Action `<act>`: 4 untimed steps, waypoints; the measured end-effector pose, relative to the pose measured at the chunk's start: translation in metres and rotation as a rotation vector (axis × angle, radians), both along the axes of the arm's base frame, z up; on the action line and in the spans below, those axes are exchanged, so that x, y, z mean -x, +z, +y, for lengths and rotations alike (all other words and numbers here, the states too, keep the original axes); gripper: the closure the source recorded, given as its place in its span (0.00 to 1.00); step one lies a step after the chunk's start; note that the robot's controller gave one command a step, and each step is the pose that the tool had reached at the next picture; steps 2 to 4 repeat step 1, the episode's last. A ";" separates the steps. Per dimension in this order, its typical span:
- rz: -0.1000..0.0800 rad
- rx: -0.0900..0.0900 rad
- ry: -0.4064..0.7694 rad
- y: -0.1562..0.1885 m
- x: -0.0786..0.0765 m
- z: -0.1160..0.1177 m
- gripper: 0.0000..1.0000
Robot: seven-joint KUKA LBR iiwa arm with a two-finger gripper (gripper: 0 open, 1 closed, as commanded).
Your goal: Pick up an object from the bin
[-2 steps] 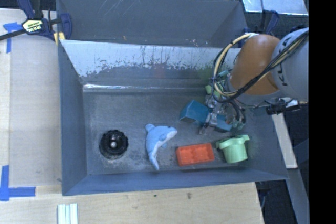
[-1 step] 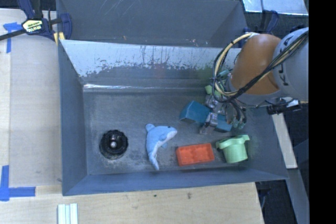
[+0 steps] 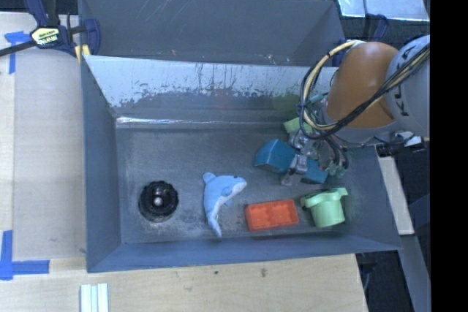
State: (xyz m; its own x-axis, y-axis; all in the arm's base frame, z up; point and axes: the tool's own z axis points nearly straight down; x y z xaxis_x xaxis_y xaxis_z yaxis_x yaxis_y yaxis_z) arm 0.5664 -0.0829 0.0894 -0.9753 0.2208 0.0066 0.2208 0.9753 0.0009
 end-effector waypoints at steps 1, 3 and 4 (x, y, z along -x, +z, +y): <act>-0.003 0.000 0.000 0.016 -0.001 -0.001 1.00; -0.003 0.000 0.000 0.016 -0.001 -0.001 1.00; -0.003 0.000 0.000 0.016 -0.001 -0.001 1.00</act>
Offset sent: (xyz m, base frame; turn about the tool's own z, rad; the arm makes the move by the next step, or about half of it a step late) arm -0.0001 0.0000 0.0476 0.0000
